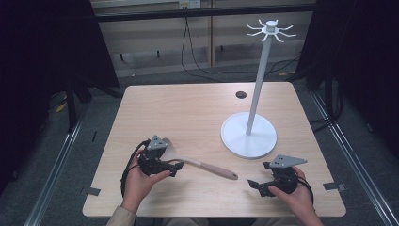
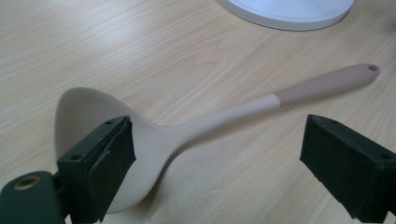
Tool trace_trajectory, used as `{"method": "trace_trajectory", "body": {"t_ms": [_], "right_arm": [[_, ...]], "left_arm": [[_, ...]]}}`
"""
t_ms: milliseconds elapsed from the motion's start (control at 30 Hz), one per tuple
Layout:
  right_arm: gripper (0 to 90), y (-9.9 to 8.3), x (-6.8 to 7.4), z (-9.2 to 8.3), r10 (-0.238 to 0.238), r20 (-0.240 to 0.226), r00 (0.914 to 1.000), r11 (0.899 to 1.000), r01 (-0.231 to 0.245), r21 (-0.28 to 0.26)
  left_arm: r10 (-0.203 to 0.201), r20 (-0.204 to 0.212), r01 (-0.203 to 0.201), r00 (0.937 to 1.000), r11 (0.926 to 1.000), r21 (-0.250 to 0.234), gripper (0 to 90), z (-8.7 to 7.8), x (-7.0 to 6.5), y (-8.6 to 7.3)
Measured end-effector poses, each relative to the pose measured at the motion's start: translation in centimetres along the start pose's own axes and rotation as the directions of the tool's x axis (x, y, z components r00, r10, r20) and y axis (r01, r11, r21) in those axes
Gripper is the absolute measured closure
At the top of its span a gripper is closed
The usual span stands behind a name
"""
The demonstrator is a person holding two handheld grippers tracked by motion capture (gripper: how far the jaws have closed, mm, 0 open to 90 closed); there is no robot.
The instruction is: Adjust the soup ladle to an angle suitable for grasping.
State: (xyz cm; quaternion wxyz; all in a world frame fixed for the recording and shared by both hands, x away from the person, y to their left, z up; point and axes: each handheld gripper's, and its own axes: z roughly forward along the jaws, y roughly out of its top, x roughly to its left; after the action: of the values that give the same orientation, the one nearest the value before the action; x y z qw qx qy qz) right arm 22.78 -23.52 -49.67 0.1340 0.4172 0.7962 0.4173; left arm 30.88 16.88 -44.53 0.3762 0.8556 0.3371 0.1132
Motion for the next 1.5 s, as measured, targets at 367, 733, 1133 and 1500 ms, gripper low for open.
{"method": "trace_trajectory", "body": {"t_ms": [367,733,1133,1500], "right_arm": [[10.9,0.1,0.4,0.1,-0.024,-0.005,0.9997,1.0,0.024,-0.004],[14.9,0.2,0.4,0.0,-0.027,-0.005,0.9996,1.0,0.027,-0.014],[28.6,0.3,1.1,0.3,-0.064,-0.018,0.9978,0.998,0.064,0.004],[24.9,0.2,0.8,-0.2,-0.044,-0.004,0.999,0.999,0.044,-0.012]], "left_arm": [[-0.002,0.006,0.002,1.0,1.0,0.008,9.8,0.2,-0.1,0.0],[0.016,0.028,-0.017,0.9995,0.9997,0.017,10.3,0.6,-0.5,0.2],[0.055,0.068,-0.06,0.9961,0.9963,0.062,24.9,1.3,-1.1,-0.1],[0.132,0.157,-0.157,0.9787,0.9753,0.156,75.5,3.7,-2.3,-0.3]]}}
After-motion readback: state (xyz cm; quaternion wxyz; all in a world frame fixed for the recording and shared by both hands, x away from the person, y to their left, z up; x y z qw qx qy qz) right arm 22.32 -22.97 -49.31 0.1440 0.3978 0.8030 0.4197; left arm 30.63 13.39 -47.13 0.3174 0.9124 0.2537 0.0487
